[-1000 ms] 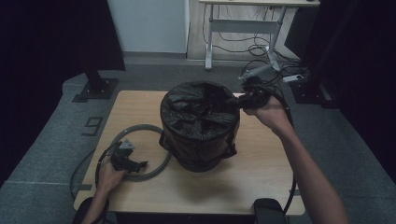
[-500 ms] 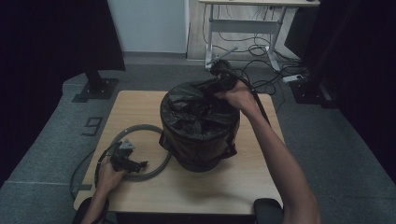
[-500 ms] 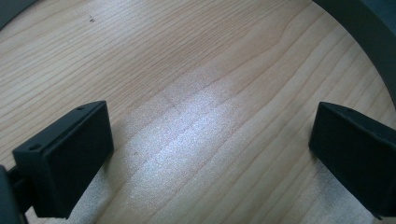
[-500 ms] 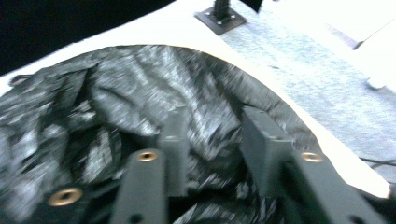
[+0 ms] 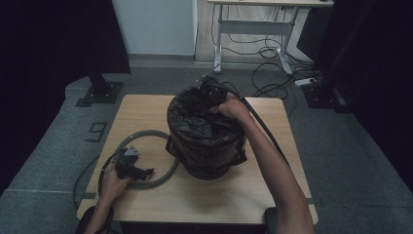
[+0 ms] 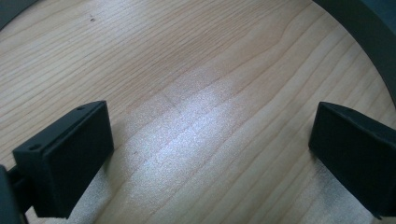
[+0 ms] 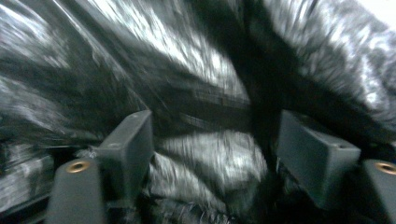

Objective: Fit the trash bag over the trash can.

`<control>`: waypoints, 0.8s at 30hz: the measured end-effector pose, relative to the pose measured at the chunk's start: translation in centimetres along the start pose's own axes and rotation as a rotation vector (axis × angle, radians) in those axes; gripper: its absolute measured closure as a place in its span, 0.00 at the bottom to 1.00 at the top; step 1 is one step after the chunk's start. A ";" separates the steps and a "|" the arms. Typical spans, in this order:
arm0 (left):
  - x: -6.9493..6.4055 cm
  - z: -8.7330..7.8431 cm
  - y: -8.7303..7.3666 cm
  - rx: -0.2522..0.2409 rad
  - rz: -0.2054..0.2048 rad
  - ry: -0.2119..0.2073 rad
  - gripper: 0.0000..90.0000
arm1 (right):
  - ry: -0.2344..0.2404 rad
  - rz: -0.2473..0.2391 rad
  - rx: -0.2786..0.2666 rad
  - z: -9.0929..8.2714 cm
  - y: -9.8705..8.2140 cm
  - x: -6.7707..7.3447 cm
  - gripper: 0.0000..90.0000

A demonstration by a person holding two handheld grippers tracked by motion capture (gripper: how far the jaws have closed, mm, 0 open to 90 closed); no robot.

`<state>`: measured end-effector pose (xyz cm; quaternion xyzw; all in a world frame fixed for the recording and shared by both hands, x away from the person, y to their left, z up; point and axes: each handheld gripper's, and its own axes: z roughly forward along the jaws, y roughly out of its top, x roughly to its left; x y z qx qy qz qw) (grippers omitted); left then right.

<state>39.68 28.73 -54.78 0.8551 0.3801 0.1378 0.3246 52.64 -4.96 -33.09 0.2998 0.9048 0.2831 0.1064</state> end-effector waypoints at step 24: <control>0.0 0.0 0.0 0.000 0.000 0.000 0.00 | 0.049 -0.119 -0.047 0.1 -0.1 7.3 0.15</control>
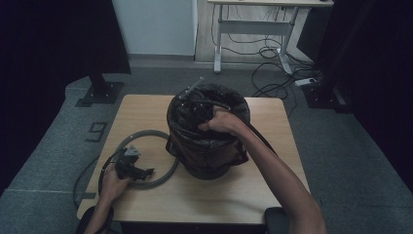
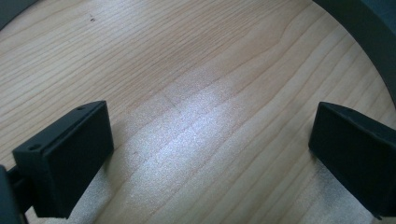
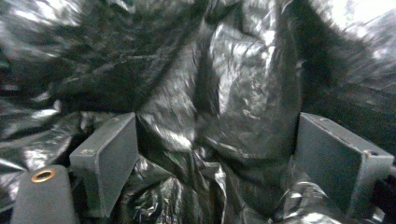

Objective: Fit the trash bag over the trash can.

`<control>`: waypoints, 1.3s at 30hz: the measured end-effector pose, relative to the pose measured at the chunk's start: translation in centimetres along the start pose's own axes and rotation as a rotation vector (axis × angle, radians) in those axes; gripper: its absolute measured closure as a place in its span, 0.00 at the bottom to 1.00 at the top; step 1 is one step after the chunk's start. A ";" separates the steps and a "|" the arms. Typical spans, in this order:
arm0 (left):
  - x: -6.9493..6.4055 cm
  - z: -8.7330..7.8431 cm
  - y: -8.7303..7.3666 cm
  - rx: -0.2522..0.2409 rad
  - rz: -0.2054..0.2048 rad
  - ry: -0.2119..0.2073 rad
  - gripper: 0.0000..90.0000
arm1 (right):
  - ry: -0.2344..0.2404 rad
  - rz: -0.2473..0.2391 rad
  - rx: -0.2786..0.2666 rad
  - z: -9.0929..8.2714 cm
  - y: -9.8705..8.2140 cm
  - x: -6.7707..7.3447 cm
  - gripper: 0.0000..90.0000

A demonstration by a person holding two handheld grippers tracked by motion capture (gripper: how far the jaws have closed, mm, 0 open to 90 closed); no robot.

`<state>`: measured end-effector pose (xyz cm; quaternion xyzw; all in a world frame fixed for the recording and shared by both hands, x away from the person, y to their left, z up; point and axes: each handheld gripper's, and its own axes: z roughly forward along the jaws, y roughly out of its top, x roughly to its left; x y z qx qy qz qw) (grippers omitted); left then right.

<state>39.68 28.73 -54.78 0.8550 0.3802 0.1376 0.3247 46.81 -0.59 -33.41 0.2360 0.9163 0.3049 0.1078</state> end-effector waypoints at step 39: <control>0.0 0.0 0.0 0.000 0.000 0.000 0.00 | -0.027 0.001 0.028 -0.5 -1.1 -5.9 0.15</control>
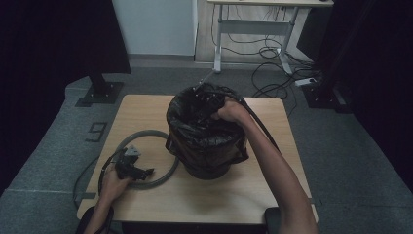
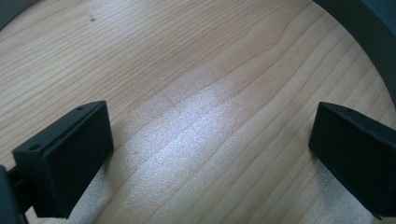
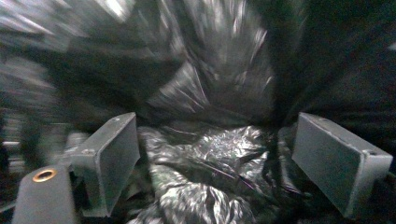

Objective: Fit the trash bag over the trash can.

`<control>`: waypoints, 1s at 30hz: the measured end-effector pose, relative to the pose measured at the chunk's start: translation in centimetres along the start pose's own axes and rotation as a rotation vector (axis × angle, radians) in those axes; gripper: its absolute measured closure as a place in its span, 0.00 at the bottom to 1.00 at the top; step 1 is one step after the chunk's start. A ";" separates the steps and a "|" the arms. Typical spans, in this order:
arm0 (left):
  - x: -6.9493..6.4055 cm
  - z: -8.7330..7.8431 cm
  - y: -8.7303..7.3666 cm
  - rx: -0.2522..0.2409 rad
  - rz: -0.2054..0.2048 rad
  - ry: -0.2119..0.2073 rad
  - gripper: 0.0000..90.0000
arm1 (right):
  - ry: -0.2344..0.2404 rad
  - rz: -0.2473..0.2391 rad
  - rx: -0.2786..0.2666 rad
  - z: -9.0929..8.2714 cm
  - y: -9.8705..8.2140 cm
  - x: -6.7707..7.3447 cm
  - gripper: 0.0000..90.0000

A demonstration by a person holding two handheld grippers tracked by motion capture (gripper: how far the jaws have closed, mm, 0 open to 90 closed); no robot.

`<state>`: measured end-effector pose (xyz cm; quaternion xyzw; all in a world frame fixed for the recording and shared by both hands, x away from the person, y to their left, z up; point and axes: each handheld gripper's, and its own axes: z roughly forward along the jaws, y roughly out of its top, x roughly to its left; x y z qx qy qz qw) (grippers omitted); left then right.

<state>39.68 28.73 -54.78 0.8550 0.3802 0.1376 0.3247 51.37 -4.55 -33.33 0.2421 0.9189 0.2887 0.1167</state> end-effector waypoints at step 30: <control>0.0 0.0 0.0 0.000 0.000 0.000 0.00 | 0.072 -0.106 -0.104 -3.2 0.5 3.5 0.14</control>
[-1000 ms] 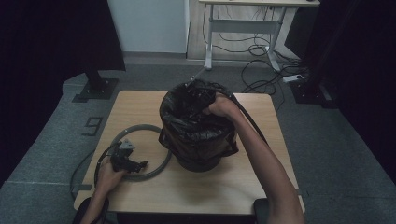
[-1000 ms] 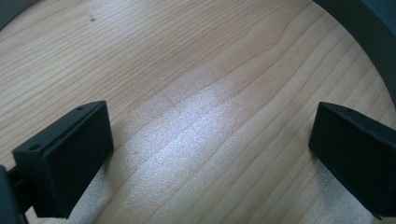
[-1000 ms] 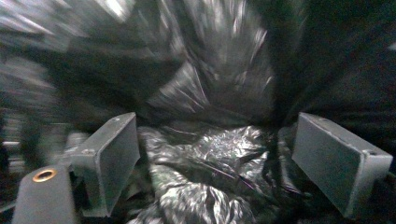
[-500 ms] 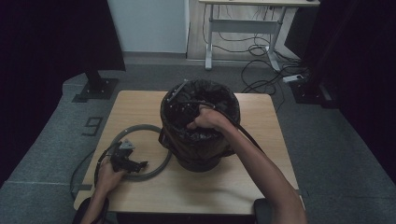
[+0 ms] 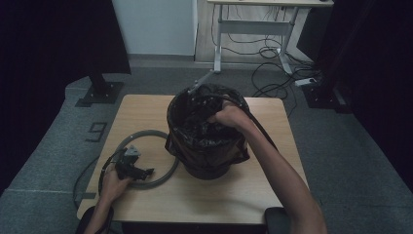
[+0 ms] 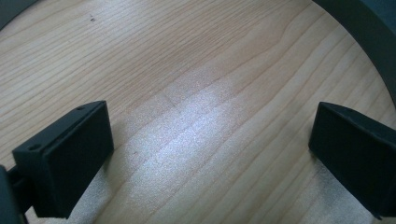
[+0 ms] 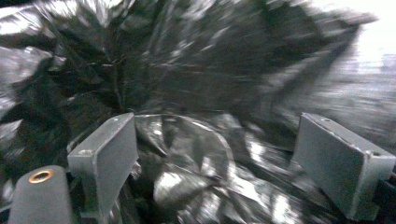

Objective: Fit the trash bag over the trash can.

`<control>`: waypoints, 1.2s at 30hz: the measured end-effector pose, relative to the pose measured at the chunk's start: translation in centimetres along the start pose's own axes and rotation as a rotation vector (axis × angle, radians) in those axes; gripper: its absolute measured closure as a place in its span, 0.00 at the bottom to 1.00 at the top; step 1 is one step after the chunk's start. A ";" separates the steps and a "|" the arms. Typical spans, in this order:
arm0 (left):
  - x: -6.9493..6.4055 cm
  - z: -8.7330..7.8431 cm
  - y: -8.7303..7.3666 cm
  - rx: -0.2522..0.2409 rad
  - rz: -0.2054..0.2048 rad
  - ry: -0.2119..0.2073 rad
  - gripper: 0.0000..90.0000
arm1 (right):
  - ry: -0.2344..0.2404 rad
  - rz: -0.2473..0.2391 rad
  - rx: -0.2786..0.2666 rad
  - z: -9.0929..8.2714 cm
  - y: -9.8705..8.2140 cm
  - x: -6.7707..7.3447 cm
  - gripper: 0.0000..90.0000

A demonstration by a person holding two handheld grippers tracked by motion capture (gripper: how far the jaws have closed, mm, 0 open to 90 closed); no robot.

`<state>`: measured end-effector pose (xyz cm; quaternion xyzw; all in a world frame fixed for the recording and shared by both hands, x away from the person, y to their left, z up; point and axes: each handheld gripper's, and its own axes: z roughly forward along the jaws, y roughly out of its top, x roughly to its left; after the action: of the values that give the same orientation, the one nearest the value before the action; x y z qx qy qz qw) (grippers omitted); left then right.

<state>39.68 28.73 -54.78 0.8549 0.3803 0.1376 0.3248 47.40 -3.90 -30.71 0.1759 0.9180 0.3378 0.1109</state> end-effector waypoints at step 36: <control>0.0 0.0 0.0 0.000 0.000 0.001 0.00 | -0.202 0.251 -0.177 -13.8 -12.7 -3.2 0.13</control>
<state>39.68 28.73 -54.78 0.8549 0.3805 0.1378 0.3247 42.69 -22.19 -28.47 0.3117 0.8398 0.4089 0.1745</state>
